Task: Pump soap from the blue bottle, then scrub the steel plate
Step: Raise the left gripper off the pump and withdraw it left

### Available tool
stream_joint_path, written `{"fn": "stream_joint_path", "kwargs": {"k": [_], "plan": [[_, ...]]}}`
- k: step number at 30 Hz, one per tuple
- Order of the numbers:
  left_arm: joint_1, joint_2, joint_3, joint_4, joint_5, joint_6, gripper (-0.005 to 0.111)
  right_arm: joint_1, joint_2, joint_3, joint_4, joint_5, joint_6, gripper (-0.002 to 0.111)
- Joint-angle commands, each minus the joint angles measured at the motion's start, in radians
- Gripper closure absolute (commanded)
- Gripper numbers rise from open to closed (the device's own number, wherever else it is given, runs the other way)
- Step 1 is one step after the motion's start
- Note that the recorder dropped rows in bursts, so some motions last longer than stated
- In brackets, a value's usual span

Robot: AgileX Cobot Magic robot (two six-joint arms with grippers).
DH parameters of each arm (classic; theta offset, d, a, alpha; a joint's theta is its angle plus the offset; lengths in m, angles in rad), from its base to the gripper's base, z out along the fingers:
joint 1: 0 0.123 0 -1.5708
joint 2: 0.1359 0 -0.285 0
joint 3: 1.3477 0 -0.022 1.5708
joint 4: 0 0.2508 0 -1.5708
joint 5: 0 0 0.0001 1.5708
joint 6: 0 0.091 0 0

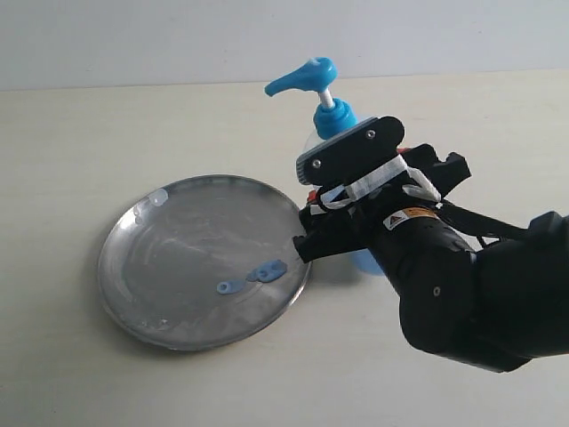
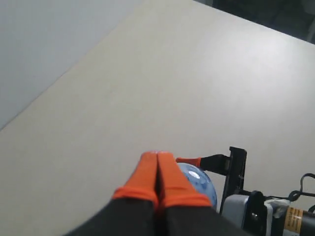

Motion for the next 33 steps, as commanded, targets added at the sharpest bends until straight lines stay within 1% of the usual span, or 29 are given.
{"fn": "stream_joint_path", "kwargs": {"k": [1,4,6,8,10,15,23,28,33], "plan": [[0.033,-0.079,-0.005,0.146,0.035,-0.172,0.107,0.002,-0.023,-0.01,0.035,-0.095,0.024,0.108],[0.092,-0.144,0.039,0.158,0.055,-0.221,0.107,0.002,-0.023,-0.01,0.072,-0.095,0.058,0.108],[0.132,-0.193,0.103,0.158,0.055,-0.239,0.107,0.002,-0.023,-0.01,0.082,-0.095,0.078,0.108],[0.162,-0.253,0.182,0.158,0.05,-0.239,0.107,0.002,-0.023,-0.01,0.086,-0.095,0.078,0.108],[0.181,-0.334,0.294,0.158,0.023,-0.245,0.107,0.002,-0.023,-0.01,0.086,-0.095,0.078,0.108],[0.181,-0.451,0.444,0.161,-0.044,-0.261,0.107,0.002,-0.023,-0.01,0.088,-0.092,0.073,0.108],[0.181,-0.588,0.634,0.172,-0.117,-0.261,0.107,0.002,-0.023,-0.01,0.105,-0.084,0.079,0.108],[0.181,-0.66,0.776,0.181,-0.203,-0.285,0.107,0.002,-0.023,-0.01,0.101,-0.081,0.119,0.108],[0.181,-0.681,0.943,0.181,-0.325,-0.287,0.107,0.002,-0.023,-0.01,0.03,-0.07,0.2,0.108]]}}
